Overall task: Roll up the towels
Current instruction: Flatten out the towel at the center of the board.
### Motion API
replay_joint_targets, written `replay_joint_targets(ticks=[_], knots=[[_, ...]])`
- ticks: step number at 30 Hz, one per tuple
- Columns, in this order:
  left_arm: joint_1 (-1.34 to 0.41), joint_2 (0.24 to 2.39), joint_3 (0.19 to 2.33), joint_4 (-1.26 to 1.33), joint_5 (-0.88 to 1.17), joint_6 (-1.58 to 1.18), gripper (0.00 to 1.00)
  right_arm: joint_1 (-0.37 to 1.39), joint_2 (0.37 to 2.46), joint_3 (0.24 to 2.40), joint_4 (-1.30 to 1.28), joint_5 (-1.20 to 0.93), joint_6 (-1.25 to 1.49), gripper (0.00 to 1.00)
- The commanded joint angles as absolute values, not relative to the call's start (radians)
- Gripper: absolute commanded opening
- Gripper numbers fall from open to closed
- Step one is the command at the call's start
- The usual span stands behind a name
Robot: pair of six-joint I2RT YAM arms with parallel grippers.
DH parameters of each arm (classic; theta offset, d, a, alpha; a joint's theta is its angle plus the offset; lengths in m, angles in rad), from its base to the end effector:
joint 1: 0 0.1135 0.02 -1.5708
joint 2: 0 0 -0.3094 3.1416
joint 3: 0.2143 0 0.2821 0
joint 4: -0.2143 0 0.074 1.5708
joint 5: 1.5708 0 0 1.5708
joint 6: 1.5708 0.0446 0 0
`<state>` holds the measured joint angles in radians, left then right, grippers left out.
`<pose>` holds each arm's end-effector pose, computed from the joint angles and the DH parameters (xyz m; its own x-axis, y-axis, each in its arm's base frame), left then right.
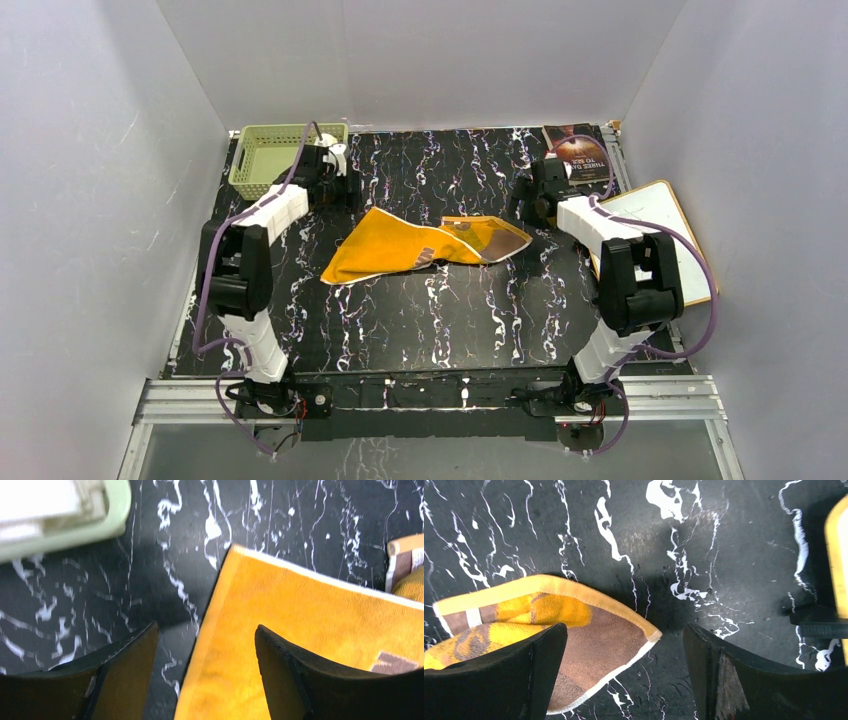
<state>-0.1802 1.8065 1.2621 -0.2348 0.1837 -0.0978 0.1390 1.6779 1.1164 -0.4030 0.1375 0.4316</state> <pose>0.4343 -0.0874 0.2401 -0.7177 0.0332 -0.6955 0.2351 0.9517 -0.1972 0.3828 0.0474 0.2280 -0.7643 0.3115 -0.5647 0.2861 0.9485 0.1361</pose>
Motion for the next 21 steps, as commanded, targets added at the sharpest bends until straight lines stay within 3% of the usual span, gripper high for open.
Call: replay_joint_targets(ticks=[1, 10, 16, 18, 21], knots=[[-0.186, 1.895, 1.37, -0.223, 0.277, -0.014, 0.68, 0.155, 1.701, 1.145, -0.424, 0.122, 0.402, 0.84], [-0.229, 2.036, 1.456, -0.23, 0.296, 0.038, 0.67, 0.158, 1.726, 1.091, -0.407, 0.114, 0.405, 0.84], [-0.32, 2.106, 1.48, -0.225, 0.127, 0.096, 0.66, 0.16, 1.735, 1.088, -0.402, 0.12, 0.403, 0.84], [-0.343, 2.142, 1.503, -0.246, 0.044, 0.104, 0.56, 0.161, 1.735, 1.089, -0.403, 0.129, 0.402, 0.84], [-0.347, 2.181, 1.514, -0.27, -0.018, 0.092, 0.15, 0.161, 1.762, 1.086, -0.405, 0.137, 0.401, 0.84]])
